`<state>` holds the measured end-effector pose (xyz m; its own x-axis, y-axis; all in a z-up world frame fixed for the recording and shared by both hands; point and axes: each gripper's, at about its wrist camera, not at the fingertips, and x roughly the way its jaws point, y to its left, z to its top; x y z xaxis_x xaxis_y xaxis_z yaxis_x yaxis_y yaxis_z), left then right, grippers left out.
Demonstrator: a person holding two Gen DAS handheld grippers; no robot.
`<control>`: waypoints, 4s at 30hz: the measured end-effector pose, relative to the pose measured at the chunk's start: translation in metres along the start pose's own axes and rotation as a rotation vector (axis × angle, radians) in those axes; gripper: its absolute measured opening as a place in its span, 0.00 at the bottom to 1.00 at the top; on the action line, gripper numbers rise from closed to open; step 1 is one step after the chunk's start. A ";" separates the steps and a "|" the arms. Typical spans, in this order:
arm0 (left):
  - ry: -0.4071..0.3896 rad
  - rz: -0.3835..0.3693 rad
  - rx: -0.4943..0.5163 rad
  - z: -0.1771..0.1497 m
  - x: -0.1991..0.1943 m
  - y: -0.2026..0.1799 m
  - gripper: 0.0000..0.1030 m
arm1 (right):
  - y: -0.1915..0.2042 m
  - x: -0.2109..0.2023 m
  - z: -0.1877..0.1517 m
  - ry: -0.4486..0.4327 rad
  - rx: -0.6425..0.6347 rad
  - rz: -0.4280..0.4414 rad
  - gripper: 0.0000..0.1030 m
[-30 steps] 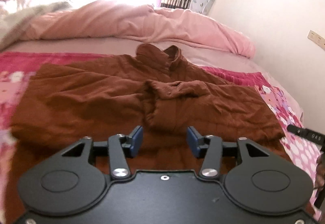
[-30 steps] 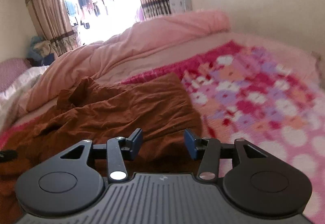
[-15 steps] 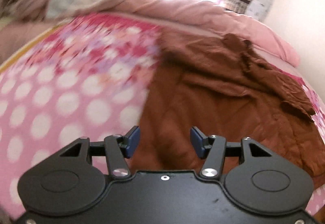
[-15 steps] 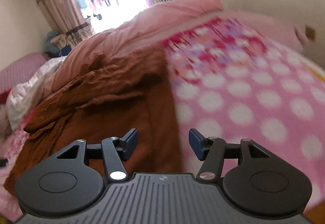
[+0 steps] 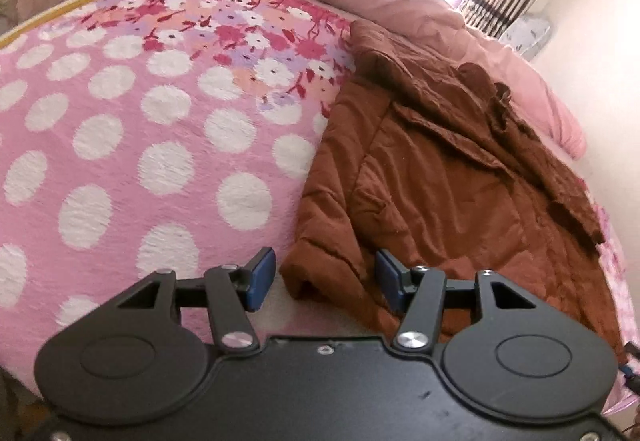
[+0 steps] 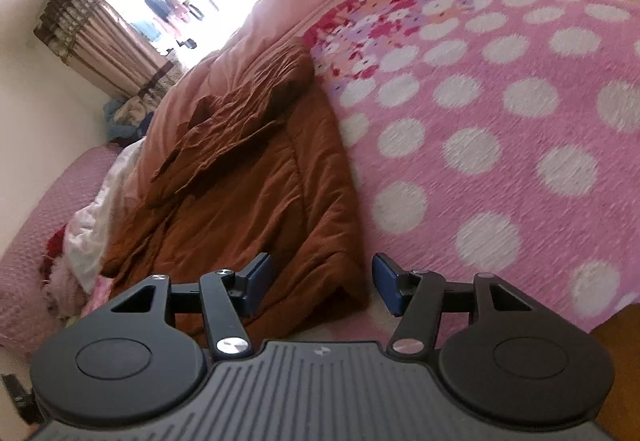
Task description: Fold large clothes
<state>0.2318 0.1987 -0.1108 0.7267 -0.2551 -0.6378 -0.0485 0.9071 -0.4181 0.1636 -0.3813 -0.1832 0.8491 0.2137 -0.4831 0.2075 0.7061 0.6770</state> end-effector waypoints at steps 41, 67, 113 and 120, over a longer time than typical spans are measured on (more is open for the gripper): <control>-0.152 -0.195 0.064 0.157 0.033 -0.082 0.11 | 0.052 0.038 0.118 -0.139 0.101 0.226 0.11; -0.109 -0.006 -0.002 0.172 0.105 -0.018 0.55 | 0.012 0.098 0.160 -0.133 0.172 0.161 0.68; 0.032 -0.258 -0.237 0.083 0.112 -0.007 0.49 | -0.009 0.119 0.104 0.011 0.290 0.122 0.44; -0.110 -0.127 -0.052 0.119 0.059 -0.009 0.52 | 0.002 0.093 0.126 0.036 0.157 0.032 0.69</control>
<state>0.3566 0.2155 -0.0674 0.7997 -0.3255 -0.5046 0.0148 0.8508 -0.5253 0.3042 -0.4446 -0.1572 0.8391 0.2600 -0.4778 0.2566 0.5852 0.7692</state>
